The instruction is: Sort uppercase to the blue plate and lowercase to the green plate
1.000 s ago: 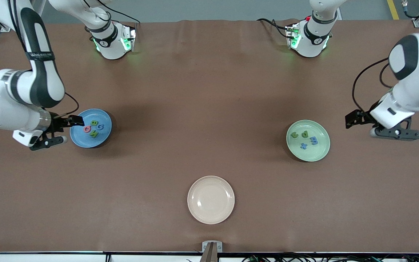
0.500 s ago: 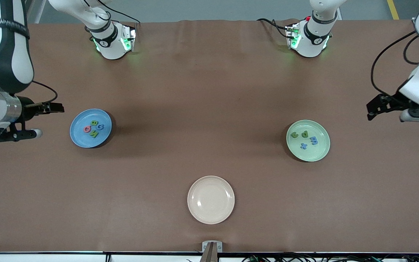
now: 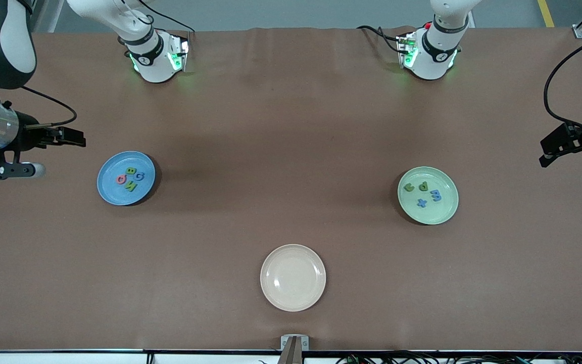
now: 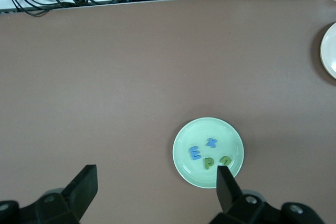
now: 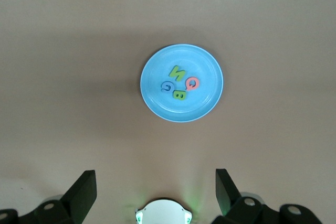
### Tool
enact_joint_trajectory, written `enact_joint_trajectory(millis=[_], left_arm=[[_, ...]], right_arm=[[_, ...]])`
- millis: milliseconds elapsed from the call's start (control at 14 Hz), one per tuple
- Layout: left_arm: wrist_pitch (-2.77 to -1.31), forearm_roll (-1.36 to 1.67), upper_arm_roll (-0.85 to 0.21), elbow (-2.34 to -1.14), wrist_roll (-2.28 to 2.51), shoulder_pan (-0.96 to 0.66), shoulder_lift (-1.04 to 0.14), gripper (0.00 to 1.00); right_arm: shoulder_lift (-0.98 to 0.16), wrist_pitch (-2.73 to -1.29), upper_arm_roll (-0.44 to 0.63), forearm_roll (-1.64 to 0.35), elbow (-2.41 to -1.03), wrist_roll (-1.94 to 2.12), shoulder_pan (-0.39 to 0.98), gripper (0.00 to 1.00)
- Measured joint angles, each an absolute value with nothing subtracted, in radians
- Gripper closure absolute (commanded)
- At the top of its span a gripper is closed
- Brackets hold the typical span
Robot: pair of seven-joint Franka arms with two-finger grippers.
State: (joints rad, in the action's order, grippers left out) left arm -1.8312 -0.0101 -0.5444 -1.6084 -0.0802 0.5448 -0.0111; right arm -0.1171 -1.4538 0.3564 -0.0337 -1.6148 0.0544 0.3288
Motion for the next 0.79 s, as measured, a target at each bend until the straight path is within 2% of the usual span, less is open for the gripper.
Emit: enact_joint_trajectory(millis=[429,643,786], left_arm=[[-1.822,0.019,-0.525,-1.598,-0.08,0.537,-0.012,0.0],[-1.79,0.031,-0.397,-1.596,-0.081,0.432,-0.012,0.0],[-1.783,0.032,-0.241,-1.594,-0.081,0.273,-0.012,0.0]], right_arm=[[-0.117,-1.464,0.367,-0.035,-1.592,0.052,0.299,0.0],[-0.117,-1.462,0.369,-0.035,-1.572,0.052,0.285,0.0],[-0.117,-1.462,0.369,-0.035,-1.565,0.052,0.279,0.0]])
